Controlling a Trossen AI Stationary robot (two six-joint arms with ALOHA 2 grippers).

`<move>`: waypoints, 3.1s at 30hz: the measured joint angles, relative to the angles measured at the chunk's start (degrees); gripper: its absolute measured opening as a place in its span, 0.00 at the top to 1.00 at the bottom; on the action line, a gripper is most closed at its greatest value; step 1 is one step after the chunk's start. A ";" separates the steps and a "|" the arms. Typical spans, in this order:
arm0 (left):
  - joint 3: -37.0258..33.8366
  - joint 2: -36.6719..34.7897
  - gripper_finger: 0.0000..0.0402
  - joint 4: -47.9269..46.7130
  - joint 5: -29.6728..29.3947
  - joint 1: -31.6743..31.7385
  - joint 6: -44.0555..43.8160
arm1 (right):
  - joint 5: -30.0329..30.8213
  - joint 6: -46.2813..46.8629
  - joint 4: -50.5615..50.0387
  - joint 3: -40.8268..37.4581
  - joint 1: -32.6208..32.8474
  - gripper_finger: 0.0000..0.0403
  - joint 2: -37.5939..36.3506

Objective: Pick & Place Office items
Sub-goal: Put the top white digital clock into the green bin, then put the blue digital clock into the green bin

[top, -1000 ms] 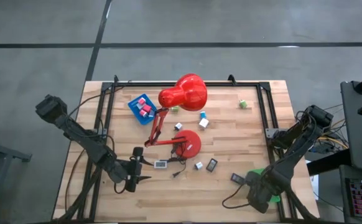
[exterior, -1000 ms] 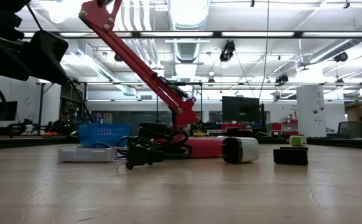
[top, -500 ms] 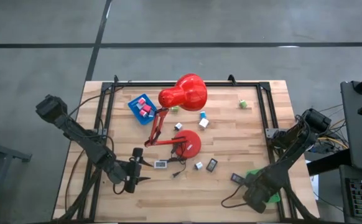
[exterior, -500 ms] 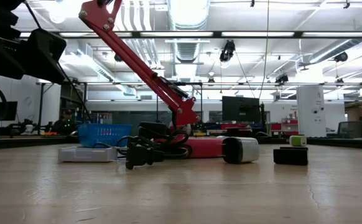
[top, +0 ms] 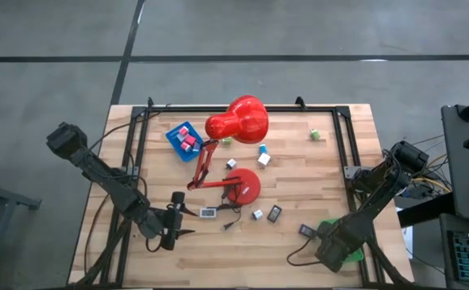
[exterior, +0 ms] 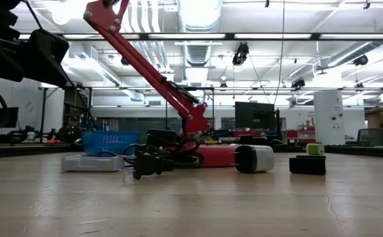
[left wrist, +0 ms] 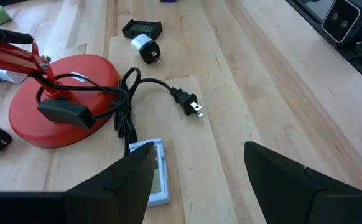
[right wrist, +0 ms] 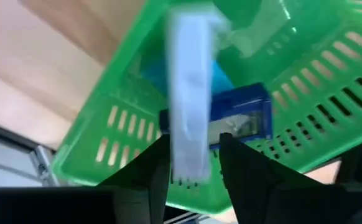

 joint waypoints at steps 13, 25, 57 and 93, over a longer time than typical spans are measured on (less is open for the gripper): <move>0.00 -0.09 0.38 0.06 -1.45 0.02 3.31 | 3.60 -0.54 -12.39 5.62 0.00 0.54 -0.02; 0.00 -0.09 0.38 0.25 -2.11 0.02 4.11 | 28.60 -14.21 -12.34 15.26 -3.31 0.46 0.62; 0.00 -0.09 0.38 0.49 -1.96 0.00 2.40 | 21.50 -35.26 3.07 3.72 -13.07 0.17 6.64; 0.00 -0.09 0.38 0.45 -1.96 -0.04 2.43 | 17.94 -39.39 12.88 -1.33 -15.28 0.65 6.46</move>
